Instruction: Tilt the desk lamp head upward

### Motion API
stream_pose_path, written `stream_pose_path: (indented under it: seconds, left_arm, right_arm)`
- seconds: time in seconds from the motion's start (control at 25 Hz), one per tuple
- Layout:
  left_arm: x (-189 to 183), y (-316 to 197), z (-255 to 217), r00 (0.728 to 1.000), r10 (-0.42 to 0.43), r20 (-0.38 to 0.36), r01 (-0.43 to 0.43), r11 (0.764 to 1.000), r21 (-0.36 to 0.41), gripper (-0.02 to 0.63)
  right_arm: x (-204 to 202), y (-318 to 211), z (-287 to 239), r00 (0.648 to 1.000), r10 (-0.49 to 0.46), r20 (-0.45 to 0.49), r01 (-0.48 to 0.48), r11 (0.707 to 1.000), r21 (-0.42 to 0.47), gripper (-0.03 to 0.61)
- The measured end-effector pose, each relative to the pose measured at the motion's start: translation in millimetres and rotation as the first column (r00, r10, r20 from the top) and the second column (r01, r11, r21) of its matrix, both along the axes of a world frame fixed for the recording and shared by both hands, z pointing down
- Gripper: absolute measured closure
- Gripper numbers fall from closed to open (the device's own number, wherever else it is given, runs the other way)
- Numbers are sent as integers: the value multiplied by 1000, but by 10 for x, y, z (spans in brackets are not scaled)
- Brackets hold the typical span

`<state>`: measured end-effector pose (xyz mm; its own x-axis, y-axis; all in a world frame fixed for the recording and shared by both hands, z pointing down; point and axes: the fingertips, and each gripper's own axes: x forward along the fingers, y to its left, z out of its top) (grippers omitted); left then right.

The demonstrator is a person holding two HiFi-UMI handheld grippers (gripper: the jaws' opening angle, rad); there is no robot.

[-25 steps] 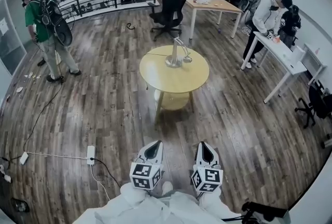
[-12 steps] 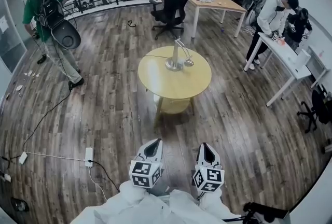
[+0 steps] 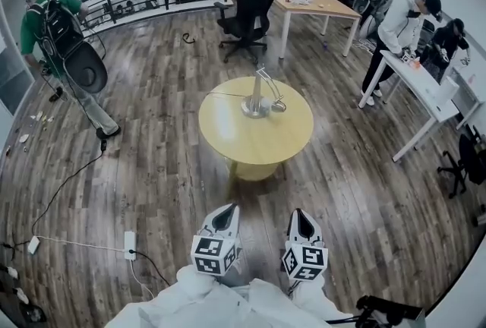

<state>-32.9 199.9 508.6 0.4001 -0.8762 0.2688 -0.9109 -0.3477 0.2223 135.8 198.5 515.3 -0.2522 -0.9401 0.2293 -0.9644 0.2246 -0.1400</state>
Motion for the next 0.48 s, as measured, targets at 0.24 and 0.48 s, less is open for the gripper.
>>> stream_pose_path:
  seconds: [0.24,0.48]
  left_arm:
    - [-167,-727,-48,1000,23,4,-23,1000,7,616]
    - [-408,-1369,-18,1000,31,0,-31,1000,0,616]
  right_arm:
    - [-196,-706,-52,1000,14,3,-14,1000,8,565]
    - [-415,-1334,-73,1000,27,0,-27,1000,15,565]
